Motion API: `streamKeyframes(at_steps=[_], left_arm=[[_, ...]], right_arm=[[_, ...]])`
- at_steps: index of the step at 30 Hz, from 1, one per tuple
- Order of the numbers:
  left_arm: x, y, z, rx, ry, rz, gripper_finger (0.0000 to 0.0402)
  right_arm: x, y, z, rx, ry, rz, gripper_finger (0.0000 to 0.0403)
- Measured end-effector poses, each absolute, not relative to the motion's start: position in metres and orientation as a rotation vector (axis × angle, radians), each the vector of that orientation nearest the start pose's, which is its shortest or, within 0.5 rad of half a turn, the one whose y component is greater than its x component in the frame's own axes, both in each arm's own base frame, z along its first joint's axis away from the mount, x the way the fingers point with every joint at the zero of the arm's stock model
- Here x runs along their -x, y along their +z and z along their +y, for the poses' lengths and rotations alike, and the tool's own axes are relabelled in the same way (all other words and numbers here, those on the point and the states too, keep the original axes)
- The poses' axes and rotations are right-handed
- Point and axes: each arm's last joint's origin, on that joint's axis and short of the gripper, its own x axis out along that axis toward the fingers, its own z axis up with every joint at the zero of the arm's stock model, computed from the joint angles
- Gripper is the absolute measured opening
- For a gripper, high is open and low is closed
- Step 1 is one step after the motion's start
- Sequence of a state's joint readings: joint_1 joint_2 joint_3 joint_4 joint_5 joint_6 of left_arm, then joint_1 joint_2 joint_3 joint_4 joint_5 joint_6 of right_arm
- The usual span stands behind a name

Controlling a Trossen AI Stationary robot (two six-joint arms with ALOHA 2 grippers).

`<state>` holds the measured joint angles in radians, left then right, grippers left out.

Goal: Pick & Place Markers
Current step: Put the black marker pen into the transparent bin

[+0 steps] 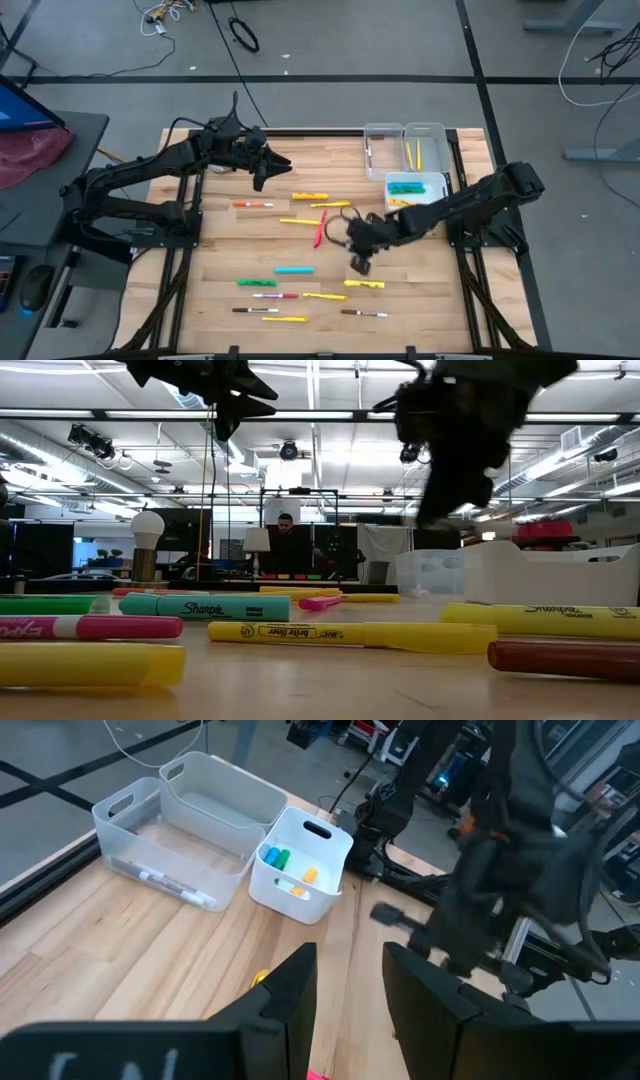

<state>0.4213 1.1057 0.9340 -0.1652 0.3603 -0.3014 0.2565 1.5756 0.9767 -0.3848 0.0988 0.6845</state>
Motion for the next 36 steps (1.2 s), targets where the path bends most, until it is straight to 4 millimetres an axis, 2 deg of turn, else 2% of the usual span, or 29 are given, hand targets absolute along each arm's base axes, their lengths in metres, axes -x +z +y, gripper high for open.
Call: streamKeyframes(at_steps=[4,6,11,17,20,26,33,36], left_arm=[[-0.226,0.325,0.090,0.424,0.108,0.300,0.0122],[-0.226,0.326,0.090,0.402,0.104,0.299,0.0122],[-0.226,0.326,0.091,0.373,0.102,0.294,0.0122],[-0.226,0.328,0.092,0.371,0.125,0.275,0.0122],[-0.226,0.328,0.092,0.372,0.149,0.271,0.0122],[-0.227,0.331,0.095,0.354,0.216,0.234,0.0122],[-0.228,0.335,0.096,0.340,0.241,0.181,0.0122],[-0.228,0.336,0.097,0.341,0.258,0.179,0.0122]], right_arm=[[-0.309,0.248,0.054,-0.564,-0.281,0.813,0.0020],[-0.307,0.266,0.037,-0.584,-0.331,0.783,0.0020],[-0.286,0.311,-0.023,-0.630,-0.519,0.694,0.0022],[-0.243,0.321,-0.104,-0.837,-0.824,0.686,0.0020],[-0.226,0.311,-0.141,-0.947,-0.892,0.743,0.0020],[-0.220,0.275,-0.193,-1.083,-0.880,0.853,0.0021],[-0.223,0.217,-0.231,-1.201,-0.876,1.029,0.0022],[-0.224,0.200,-0.241,-1.225,-0.895,1.052,0.0025]])
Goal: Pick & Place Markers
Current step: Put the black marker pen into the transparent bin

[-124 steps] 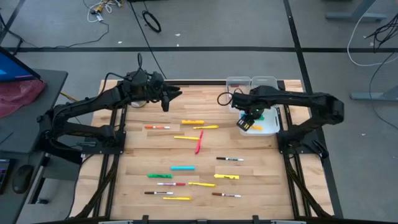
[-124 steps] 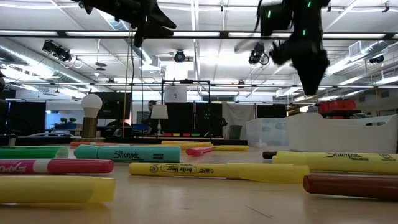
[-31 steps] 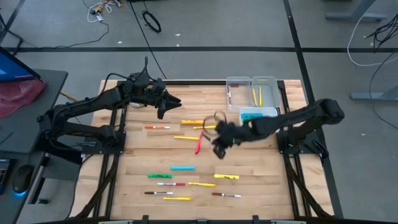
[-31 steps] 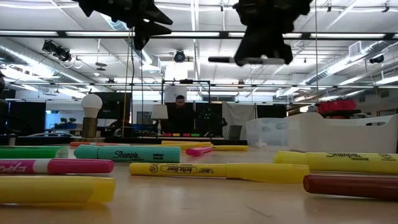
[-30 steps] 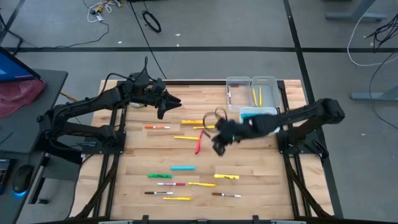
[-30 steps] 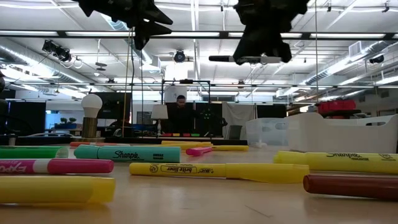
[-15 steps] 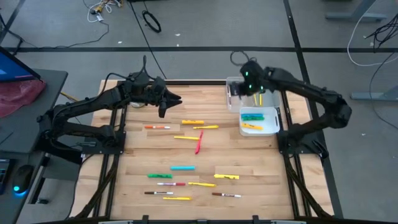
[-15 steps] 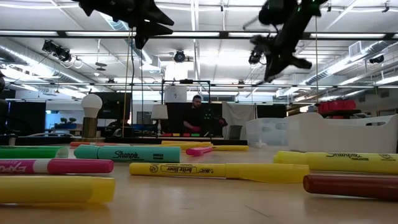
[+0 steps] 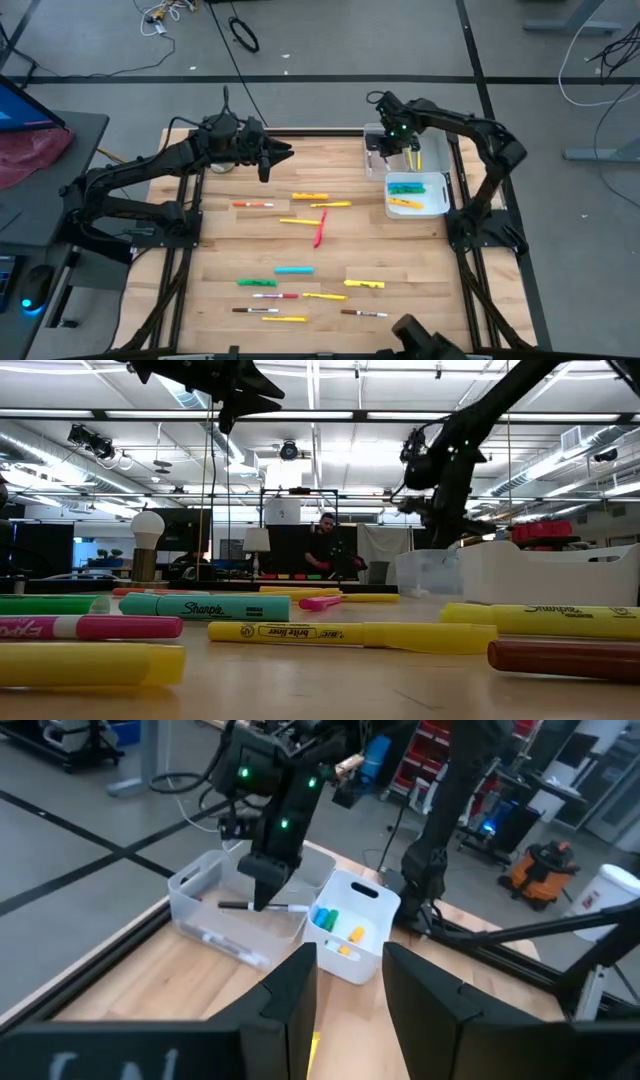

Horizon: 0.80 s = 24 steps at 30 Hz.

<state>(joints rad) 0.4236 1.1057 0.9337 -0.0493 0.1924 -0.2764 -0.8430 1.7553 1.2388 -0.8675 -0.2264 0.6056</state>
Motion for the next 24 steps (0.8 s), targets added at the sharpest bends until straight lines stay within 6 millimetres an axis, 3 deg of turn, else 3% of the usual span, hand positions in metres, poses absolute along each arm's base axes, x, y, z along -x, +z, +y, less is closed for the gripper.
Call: streamKeyframes(at_steps=[13,24], left_arm=[[-0.227,0.336,0.097,0.340,0.275,0.176,0.0122],[-0.227,0.336,0.097,0.341,0.275,0.175,0.0122]], right_arm=[[-0.232,0.171,-0.258,-1.241,-0.927,1.027,0.0036],[-0.232,0.176,-0.258,-1.223,-0.917,1.007,0.0144]])
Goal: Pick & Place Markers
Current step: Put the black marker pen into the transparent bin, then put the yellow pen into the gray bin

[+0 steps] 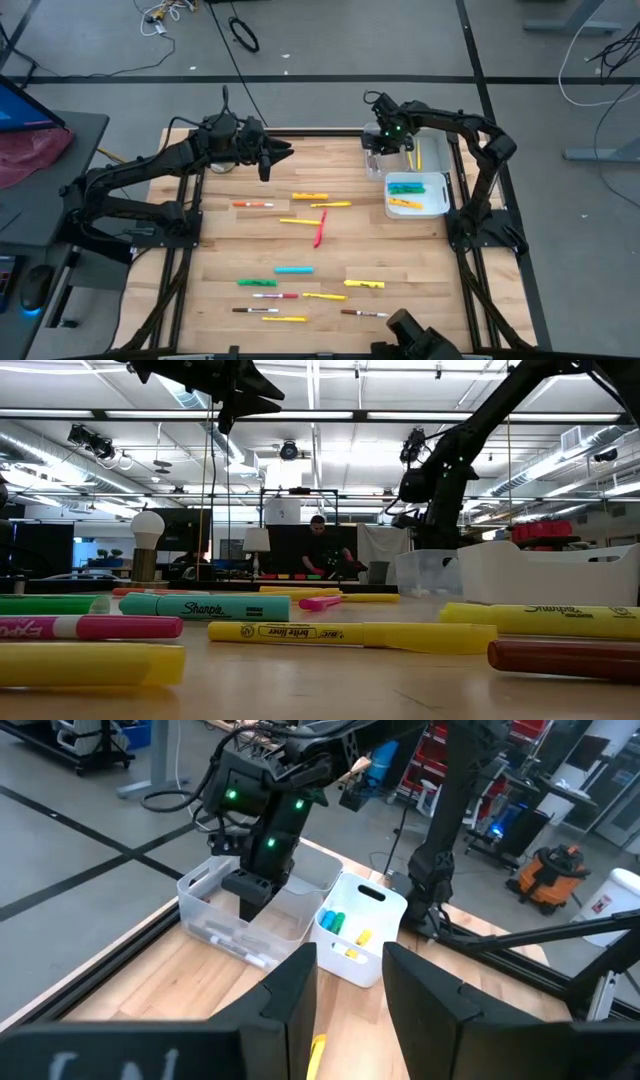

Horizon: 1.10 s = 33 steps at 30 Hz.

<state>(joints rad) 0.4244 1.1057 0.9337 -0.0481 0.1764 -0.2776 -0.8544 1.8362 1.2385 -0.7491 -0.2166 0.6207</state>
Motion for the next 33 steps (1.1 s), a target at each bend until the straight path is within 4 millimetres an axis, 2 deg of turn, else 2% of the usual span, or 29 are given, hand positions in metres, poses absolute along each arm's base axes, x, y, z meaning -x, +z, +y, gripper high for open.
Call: streamKeyframes(at_steps=[4,8,14,20,23,26,29,33], left_arm=[[-0.227,0.336,0.097,0.356,0.268,0.175,0.0122],[-0.228,0.336,0.096,0.377,0.238,0.176,0.0122],[-0.228,0.335,0.094,0.381,0.191,0.184,0.0122],[-0.228,0.334,0.094,0.381,0.188,0.196,0.0122],[-0.228,0.334,0.094,0.381,0.189,0.197,0.0122],[-0.227,0.333,0.094,0.385,0.201,0.213,0.0122],[-0.227,0.330,0.094,0.393,0.230,0.241,0.0122],[-0.226,0.324,0.093,0.402,0.266,0.293,0.0122]], right_arm=[[-0.233,0.201,-0.248,-1.147,-0.865,0.960,0.0176],[-0.234,0.239,-0.228,-1.018,-0.869,0.875,0.0189],[-0.236,0.297,-0.176,-0.815,-0.838,0.732,0.0185],[-0.238,0.333,-0.113,-0.618,-0.685,0.667,0.0178],[-0.237,0.339,-0.083,-0.560,-0.584,0.660,0.0178],[-0.237,0.333,-0.055,-0.528,-0.495,0.688,0.0178],[-0.233,0.317,-0.034,-0.513,-0.471,0.731,0.0178],[-0.225,0.288,-0.017,-0.557,-0.462,0.742,0.0178]])
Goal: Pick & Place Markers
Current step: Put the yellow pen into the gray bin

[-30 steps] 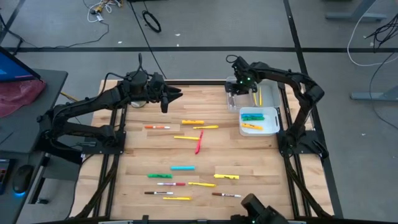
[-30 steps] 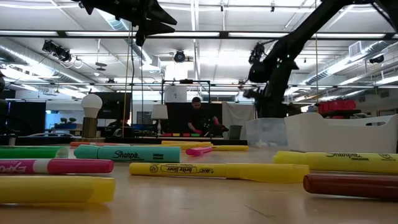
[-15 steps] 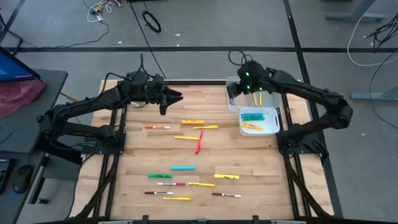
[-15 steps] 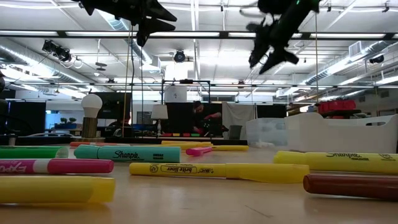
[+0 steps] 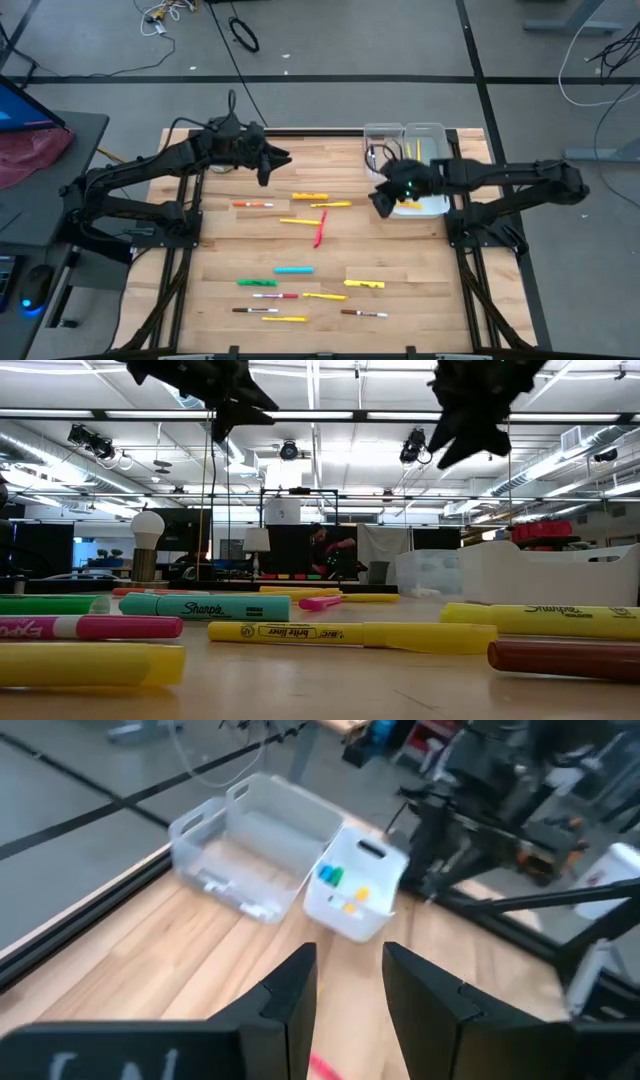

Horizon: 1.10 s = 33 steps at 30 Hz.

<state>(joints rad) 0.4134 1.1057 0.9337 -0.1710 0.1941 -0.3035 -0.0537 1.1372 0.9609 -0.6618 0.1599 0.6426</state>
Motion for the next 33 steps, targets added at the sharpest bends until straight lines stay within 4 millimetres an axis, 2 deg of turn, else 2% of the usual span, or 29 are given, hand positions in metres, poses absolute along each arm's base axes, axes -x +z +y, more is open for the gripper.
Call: streamKeyframes(at_steps=[7,15,18,24,29,33], left_arm=[[-0.223,0.313,0.087,0.454,0.404,0.401,0.0122],[-0.219,0.288,0.078,0.447,0.443,0.665,0.0122],[-0.229,0.273,0.076,0.403,0.362,0.737,0.0122],[-0.255,0.224,0.069,0.322,0.183,0.857,0.0122],[-0.276,0.191,0.058,0.164,0.003,0.929,0.0122],[-0.287,0.169,0.048,0.081,-0.073,0.987,0.0122]], right_arm=[[-0.202,0.247,-0.002,-0.660,-0.419,0.665,0.0178],[-0.176,0.237,0.003,-0.706,-0.405,0.617,0.0178],[-0.173,0.237,0.003,-0.708,-0.421,0.596,0.0178],[-0.173,0.239,0.003,-0.729,-0.418,0.575,0.0178],[-0.175,0.240,0.003,-0.744,-0.409,0.554,0.0178],[-0.176,0.242,0.003,-0.748,-0.401,0.536,0.0178]])
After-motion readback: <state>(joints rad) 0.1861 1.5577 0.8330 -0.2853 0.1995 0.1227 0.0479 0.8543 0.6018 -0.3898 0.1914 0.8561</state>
